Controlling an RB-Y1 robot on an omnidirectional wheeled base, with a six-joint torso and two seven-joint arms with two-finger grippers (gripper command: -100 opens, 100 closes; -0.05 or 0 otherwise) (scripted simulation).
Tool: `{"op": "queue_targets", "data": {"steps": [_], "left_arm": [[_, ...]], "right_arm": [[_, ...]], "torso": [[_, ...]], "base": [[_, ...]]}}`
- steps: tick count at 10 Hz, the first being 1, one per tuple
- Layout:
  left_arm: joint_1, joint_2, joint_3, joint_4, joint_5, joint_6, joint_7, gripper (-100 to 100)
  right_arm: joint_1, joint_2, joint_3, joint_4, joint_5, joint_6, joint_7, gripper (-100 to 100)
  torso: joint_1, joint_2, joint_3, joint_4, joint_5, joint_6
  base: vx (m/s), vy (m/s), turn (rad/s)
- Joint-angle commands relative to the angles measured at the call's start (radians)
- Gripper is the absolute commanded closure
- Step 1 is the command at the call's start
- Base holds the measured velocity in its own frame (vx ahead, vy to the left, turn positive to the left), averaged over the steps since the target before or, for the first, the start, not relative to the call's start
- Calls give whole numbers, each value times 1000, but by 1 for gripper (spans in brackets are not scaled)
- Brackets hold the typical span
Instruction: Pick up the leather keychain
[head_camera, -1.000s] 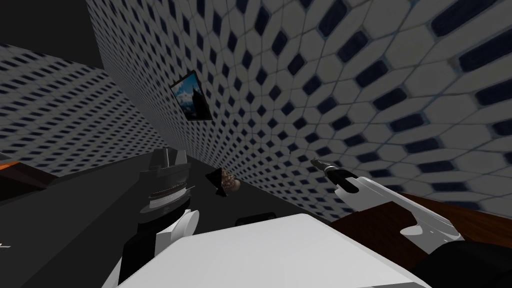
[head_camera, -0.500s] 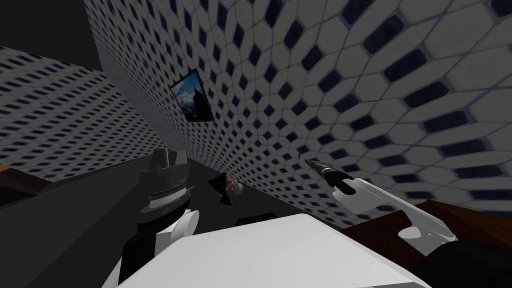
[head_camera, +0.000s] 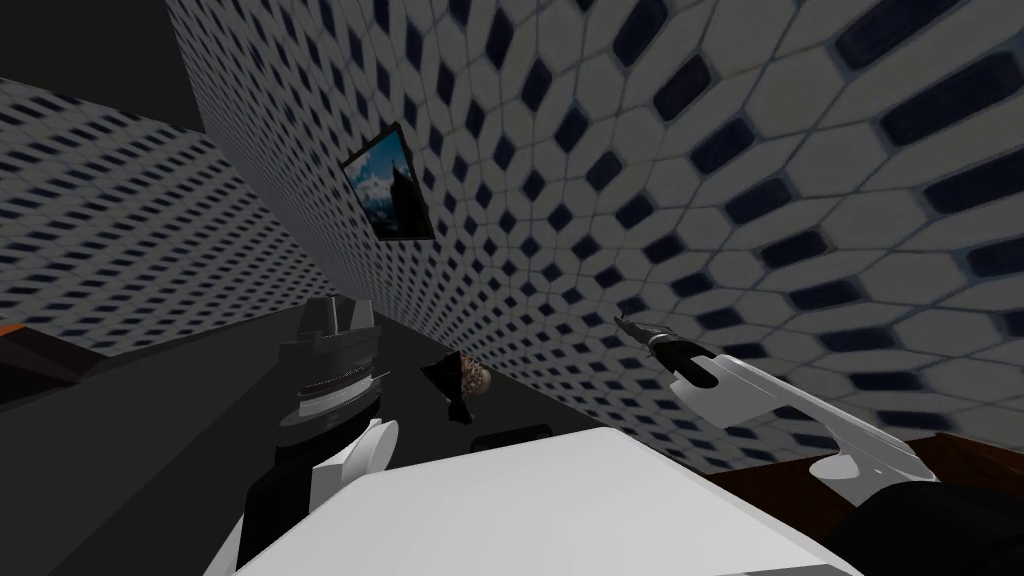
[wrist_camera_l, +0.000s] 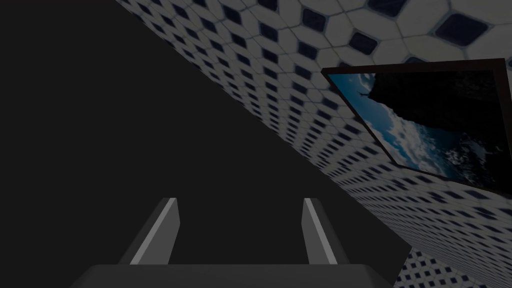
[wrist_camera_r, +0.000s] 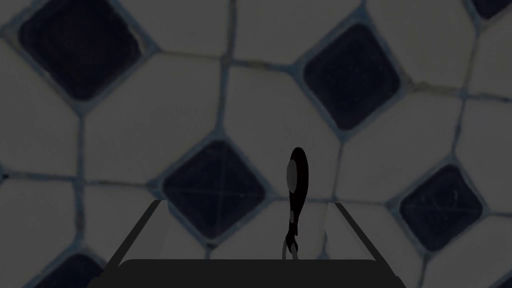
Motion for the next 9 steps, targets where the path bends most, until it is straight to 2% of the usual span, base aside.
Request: {"op": "queue_targets", "data": {"steps": [1,2,3,4,5,9], "left_arm": [[0,0,0,0,0,0,0,0],[0,0,0,0,0,0,0,0],[0,0,0,0,0,0,0,0],[0,0,0,0,0,0,0,0],[0,0,0,0,0,0,0,0],[0,0,0,0,0,0,0,0]], "right_arm": [[-6,-4,-28,0,5,6,-18,-100],[-2,-2,-19,3,3,-2,-11,-100],[-2,-2,-21,4,4,-2,-13,0],[-2,-2,-21,4,4,-2,-13,-100],[-2,-2,-20,3,4,-2,-13,100],[-2,-2,-21,4,4,-1,-13,100]], "torso": [[0,0,0,0,0,0],[-3,2,1,0,-1,0],[-2,3,2,1,-1,1],[-1,3,2,1,-1,1],[-1,4,2,1,0,1],[-2,4,2,1,-1,0]], "base": [[11,-43,88],[5,-23,16],[0,0,0],[0,0,0],[1,3,18],[0,-1,-8]]}}
